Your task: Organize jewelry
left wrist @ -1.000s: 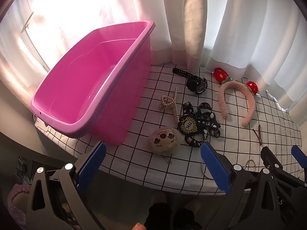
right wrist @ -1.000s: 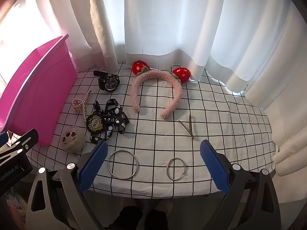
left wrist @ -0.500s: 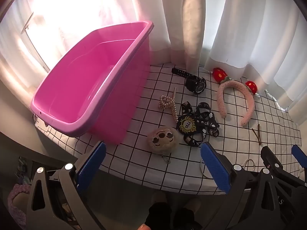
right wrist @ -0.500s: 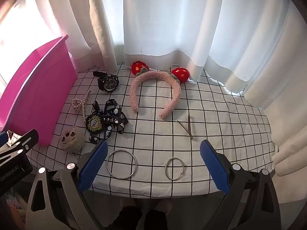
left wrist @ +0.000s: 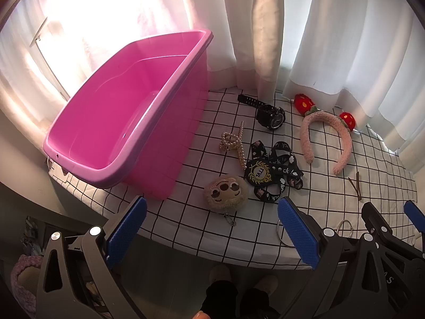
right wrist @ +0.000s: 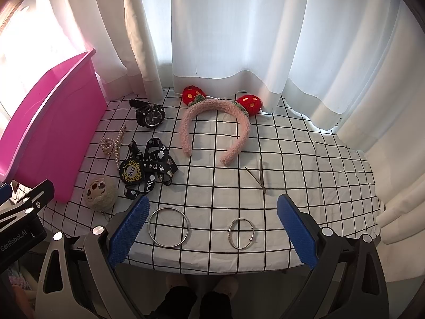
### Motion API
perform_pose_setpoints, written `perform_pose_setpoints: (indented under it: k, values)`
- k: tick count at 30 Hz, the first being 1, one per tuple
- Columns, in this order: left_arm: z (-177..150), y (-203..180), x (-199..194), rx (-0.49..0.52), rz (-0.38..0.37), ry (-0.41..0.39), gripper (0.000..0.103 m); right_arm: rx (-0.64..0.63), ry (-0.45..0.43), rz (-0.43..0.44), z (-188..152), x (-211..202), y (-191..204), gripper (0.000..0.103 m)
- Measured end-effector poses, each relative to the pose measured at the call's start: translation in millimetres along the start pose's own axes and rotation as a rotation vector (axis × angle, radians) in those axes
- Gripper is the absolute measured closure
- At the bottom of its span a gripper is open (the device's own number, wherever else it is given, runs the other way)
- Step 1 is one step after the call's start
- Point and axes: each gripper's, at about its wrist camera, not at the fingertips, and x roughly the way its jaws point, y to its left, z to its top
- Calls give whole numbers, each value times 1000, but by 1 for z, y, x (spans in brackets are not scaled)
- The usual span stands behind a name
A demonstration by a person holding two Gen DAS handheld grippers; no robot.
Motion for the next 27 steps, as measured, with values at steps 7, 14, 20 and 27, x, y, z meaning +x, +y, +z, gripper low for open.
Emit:
perform_pose_setpoints:
  k: [7,14,20,27]
  values:
    - [0,0,-1,1,0,-2,6,0,0,0,-1,0,1,11]
    - [0,0,-1,1,1,-3,6,1,-1,-1,-1,-2,1,11]
    - [1,1,-3,1,2,-5,6,0,-4,-1,-1,-4,3,11]
    - [0,1,-3,0,2,-4,6,-1,-7,-3,0,-5,4,11]
